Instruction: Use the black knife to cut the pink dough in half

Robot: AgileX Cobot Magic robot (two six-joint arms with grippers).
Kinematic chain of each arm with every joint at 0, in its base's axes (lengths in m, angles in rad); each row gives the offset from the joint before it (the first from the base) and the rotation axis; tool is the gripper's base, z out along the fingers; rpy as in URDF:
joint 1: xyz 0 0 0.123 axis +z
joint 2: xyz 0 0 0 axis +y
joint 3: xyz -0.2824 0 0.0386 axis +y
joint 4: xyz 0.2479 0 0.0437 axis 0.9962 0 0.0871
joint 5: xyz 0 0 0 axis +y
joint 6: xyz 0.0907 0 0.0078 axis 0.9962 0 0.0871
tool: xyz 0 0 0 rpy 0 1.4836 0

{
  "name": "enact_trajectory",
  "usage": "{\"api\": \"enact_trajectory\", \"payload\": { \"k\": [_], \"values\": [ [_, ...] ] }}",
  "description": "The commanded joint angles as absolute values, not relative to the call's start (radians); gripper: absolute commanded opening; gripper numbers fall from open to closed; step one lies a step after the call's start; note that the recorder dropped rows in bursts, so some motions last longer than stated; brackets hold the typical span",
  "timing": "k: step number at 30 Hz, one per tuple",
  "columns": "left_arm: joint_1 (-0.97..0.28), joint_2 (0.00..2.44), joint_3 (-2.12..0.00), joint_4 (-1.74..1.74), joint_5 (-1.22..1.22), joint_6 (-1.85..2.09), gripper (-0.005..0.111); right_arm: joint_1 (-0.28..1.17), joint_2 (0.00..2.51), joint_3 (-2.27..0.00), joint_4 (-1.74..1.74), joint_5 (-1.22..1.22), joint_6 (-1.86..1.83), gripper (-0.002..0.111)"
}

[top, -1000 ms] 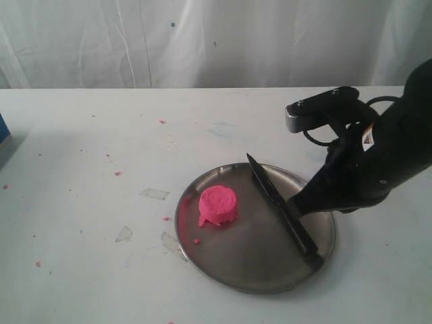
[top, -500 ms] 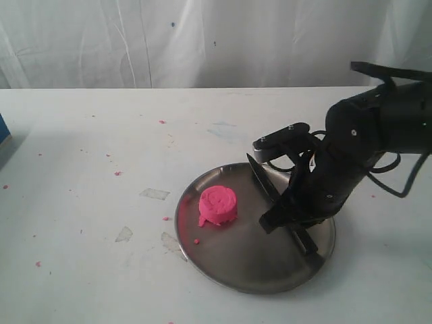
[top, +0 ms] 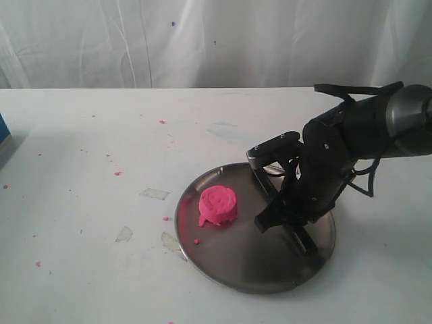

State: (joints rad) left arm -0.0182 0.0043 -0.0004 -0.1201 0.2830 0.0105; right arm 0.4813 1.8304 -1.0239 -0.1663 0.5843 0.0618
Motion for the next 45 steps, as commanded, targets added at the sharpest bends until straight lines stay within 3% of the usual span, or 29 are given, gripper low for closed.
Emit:
{"api": "enact_trajectory", "payload": {
  "k": [1, 17, 22, 25, 32, 45],
  "values": [
    [-0.023, 0.002, 0.000, -0.127, 0.283, 0.009, 0.000, 0.476, 1.830, -1.026, -0.225, 0.578, 0.137, 0.034],
    [-0.023, 0.002, 0.000, -0.127, 0.283, 0.009, 0.000, 0.476, 1.866, -1.026, -0.150, 0.575, 0.136, 0.032],
    [-0.023, 0.002, 0.000, -0.127, 0.283, 0.009, 0.000, 0.476, 1.857, -1.061, -0.150, 0.642, 0.136, 0.012],
    [-0.023, 0.002, 0.000, -0.127, 0.283, 0.009, 0.000, 0.476, 1.802, -1.063, -0.192, 0.706, 0.135, 0.006],
    [-0.023, 0.002, 0.000, -0.127, 0.283, 0.009, 0.000, 0.476, 1.637, -1.018, -0.211, 0.921, 0.135, 0.006],
    [-0.023, 0.002, 0.000, -0.127, 0.283, 0.009, 0.000, 0.478, 1.644, -0.871, -0.119, 0.785, 0.072, 0.007]
  ]
}}
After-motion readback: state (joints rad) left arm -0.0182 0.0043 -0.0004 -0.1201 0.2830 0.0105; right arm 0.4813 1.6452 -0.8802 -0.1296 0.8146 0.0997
